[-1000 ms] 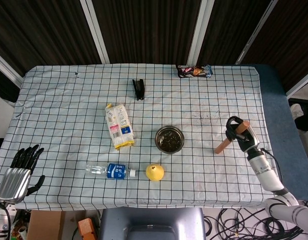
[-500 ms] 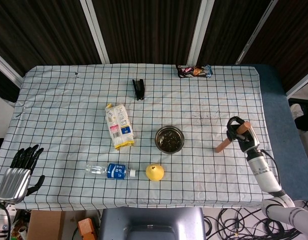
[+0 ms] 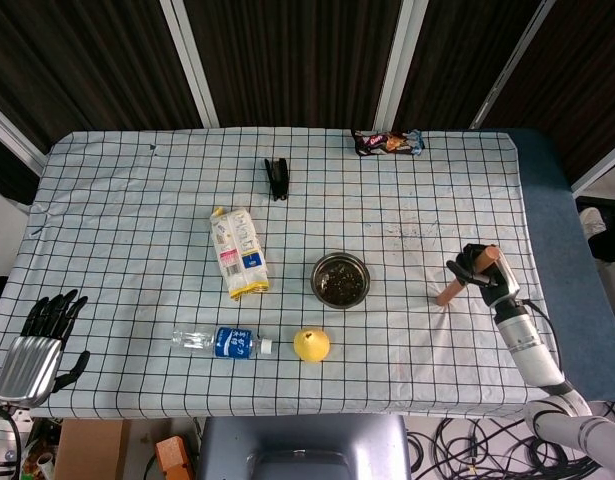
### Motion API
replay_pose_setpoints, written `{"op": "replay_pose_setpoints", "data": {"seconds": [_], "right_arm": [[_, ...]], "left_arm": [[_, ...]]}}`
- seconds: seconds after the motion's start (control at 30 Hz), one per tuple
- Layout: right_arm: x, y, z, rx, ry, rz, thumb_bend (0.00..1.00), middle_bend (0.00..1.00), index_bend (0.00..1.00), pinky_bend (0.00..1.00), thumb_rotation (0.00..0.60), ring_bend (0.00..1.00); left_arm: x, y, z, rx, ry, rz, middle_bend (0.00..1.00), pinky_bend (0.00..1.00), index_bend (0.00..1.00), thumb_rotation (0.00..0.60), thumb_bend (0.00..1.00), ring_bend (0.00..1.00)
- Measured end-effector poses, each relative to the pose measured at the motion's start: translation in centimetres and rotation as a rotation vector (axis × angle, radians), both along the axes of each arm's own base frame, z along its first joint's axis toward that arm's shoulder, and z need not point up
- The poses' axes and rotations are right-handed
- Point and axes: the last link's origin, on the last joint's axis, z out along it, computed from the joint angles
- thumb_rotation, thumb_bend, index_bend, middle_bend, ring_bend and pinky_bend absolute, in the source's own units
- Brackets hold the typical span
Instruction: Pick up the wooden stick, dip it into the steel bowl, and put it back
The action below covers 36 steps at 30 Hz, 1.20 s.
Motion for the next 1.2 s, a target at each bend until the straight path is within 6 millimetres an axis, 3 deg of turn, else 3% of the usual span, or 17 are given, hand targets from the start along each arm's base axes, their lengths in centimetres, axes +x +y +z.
{"op": "replay_pose_setpoints", "data": {"seconds": [0.03, 0.1, 0.23, 0.3, 0.43, 0.57, 0.77, 1.0, 1.2], "right_arm": [[0.0, 0.0, 0.0, -0.005, -0.008, -0.004, 0.06, 0.98, 0.93, 0.88, 0.543, 0.92], [0.0, -0.1, 0.1, -0.027, -0.031, -0.016, 0.19, 0.98, 0.99, 0.89, 0.565, 0.94], [0.0, -0.1, 0.2, -0.057, -0.076, -0.033, 0.65, 0.99, 1.00, 0.94, 0.600, 0.99], [0.2, -0.2, 0.3, -0.075, -0.090, -0.033, 0.71, 1.00, 1.00, 0.95, 0.600, 1.00], [1.1, -0.4, 0.1, -0.090, -0.100, -0.004, 0.72, 1.00, 1.00, 0.95, 0.600, 1.00], [3.5, -1.1, 0.0, -0.104, -0.133, 0.054, 0.72, 1.00, 1.00, 0.96, 0.600, 1.00], [9.7, -2.9, -1.0, -0.106, -0.178, 0.163, 0.72, 1.00, 1.00, 0.96, 0.600, 1.00], [17.2, -4.5, -3.9, -0.077, -0.159, 0.241, 0.72, 1.00, 1.00, 0.96, 0.600, 1.00], [21.0, -4.1, -7.2, -0.030, -0.125, 0.262, 0.72, 1.00, 1.00, 0.96, 0.600, 1.00]], "left_arm": [[0.0, 0.0, 0.0, 0.000, 0.000, 0.000, 0.01, 0.00, 0.00, 0.600, 0.37, 0.00], [0.0, 0.0, 0.0, 0.001, 0.000, 0.001, 0.01, 0.00, 0.00, 0.600, 0.38, 0.00], [0.0, 0.0, 0.0, 0.001, 0.002, 0.001, 0.01, 0.00, 0.00, 0.600, 0.37, 0.00], [0.0, 0.0, 0.0, 0.001, 0.004, 0.002, 0.01, 0.00, 0.00, 0.600, 0.37, 0.00], [0.0, 0.1, -0.1, -0.001, 0.007, 0.003, 0.01, 0.00, 0.00, 0.600, 0.37, 0.00], [0.0, 0.2, -0.3, -0.007, 0.011, 0.004, 0.01, 0.00, 0.00, 0.600, 0.37, 0.00], [0.0, 0.4, -0.4, -0.008, 0.011, 0.006, 0.01, 0.00, 0.00, 0.600, 0.37, 0.00], [-0.2, 0.5, -0.2, -0.012, 0.006, 0.010, 0.01, 0.00, 0.00, 0.600, 0.37, 0.00], [-0.1, 0.3, -0.3, -0.020, 0.005, 0.004, 0.01, 0.00, 0.00, 0.600, 0.38, 0.00]]}}
